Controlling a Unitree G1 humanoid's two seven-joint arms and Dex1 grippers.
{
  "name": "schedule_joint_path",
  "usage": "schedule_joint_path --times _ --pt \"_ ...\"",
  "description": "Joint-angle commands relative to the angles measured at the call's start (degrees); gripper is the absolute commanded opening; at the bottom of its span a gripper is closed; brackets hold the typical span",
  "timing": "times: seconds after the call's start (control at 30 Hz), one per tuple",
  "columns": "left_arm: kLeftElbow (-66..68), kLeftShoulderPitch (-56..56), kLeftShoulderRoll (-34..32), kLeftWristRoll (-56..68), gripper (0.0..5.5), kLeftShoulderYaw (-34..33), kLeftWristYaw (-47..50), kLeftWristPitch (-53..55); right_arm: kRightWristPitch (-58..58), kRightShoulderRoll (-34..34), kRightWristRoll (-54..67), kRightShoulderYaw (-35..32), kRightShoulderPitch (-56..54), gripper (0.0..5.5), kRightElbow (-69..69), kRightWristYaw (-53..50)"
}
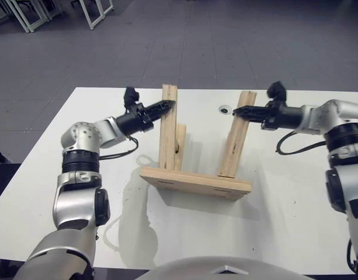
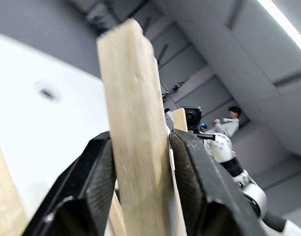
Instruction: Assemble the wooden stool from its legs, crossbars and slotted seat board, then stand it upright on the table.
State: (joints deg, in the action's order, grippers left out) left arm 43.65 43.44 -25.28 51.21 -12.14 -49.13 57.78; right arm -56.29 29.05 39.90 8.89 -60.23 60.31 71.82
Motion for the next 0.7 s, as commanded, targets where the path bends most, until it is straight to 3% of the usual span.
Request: schedule_joint_path --times 0.03,0.2,0.47,0.7 --pt "13.66 6.29 -0.15 -3.26 2.53 -4.92 5.11 -3.20 4.86 -6.78 -5.26 -5.80 -2.34 2.60 12.80 -14.36" --pt "19.04 10.25 -1.49 -4.39 2.60 -8.97 4.22 -2.85 5.51 -6.32 -5.39 -13.09 -3.77 3.40 15.21 -13.03" --pt "18.44 11.08 -4.38 -2.54 2.60 -16.17 3.19 3.50 -0.22 -3.11 -8.69 -18.01 -4.40 3.40 13.72 -1.62" --pt "17.41 11.54 -10.23 -2.27 2.60 -20.71 3.05 4.09 -1.31 -1.36 -10.27 -21.78 -4.46 4.69 13.07 0.95"
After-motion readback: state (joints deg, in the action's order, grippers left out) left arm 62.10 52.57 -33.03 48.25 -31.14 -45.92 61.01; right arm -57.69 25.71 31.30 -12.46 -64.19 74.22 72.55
